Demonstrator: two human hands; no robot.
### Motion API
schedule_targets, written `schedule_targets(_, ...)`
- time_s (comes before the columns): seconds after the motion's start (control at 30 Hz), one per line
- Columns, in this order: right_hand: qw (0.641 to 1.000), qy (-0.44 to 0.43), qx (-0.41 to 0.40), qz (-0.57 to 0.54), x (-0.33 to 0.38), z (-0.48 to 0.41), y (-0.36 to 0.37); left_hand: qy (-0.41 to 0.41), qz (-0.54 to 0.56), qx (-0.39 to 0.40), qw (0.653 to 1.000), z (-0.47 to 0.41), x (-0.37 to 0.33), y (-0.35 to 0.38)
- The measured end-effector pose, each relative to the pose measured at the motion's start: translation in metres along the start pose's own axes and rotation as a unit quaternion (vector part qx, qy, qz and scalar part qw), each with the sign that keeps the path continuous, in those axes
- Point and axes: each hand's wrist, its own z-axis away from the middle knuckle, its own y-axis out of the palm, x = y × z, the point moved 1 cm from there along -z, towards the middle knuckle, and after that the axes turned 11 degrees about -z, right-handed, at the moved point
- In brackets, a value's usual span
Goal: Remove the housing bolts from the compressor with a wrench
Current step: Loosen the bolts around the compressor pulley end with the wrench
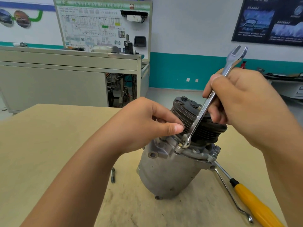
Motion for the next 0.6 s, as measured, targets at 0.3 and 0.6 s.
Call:
schedule_targets(0.3, 0.996, -0.036, 0.062, 0.061, 0.01, -0.005, 0.006, 0.011, 0.011, 0.031, 0.999, -0.001, 0.0, 0.003)
schedule_targets(0.6, 0.978, -0.003, 0.195, -0.076, 0.017, -0.013, -0.002, 0.036, 0.055, -0.002, 0.998, -0.002, -0.004, 0.004)
